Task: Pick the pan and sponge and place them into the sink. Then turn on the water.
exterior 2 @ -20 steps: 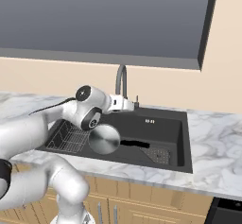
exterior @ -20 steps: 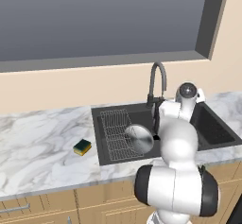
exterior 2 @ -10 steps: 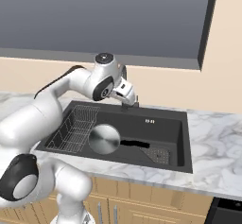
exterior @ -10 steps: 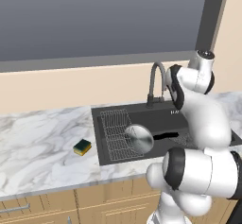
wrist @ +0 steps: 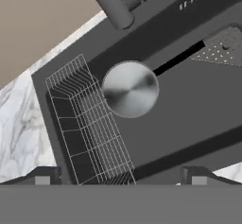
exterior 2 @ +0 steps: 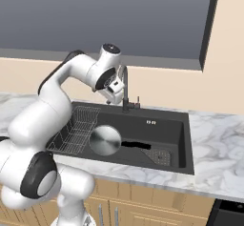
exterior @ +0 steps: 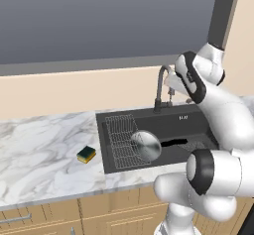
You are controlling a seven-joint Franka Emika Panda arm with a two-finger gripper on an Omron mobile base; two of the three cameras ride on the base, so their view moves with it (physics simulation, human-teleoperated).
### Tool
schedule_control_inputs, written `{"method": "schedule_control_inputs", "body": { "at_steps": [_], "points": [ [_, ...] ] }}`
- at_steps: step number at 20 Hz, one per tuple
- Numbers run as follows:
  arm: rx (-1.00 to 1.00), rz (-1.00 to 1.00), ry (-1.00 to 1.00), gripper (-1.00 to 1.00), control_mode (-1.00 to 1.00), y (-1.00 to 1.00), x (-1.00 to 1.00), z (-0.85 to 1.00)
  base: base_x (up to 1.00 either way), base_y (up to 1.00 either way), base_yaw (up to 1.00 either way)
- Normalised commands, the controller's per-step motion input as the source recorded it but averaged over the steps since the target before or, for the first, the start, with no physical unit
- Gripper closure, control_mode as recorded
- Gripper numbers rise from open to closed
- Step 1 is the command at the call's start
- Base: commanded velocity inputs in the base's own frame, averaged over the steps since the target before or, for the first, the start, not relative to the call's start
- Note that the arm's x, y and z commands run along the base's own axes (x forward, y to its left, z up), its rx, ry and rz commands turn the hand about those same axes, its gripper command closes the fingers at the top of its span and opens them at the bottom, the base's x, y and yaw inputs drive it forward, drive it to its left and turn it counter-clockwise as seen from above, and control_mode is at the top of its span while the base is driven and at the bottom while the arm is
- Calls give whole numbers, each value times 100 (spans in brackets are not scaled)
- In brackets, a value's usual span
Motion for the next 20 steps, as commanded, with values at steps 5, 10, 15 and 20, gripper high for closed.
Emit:
{"method": "schedule_control_inputs", "body": {
  "at_steps": [5,10,15,20],
  "points": [
    [14,0,9,-100,-100,90,-11,-4,0,0,0],
    [9,0,9,-100,-100,99,-5,-23,0,0,0],
    [4,0,11,-100,-100,82,0,-29,0,0,0],
    [3,0,11,-100,-100,69,0,-21,0,0,0]
  ]
}}
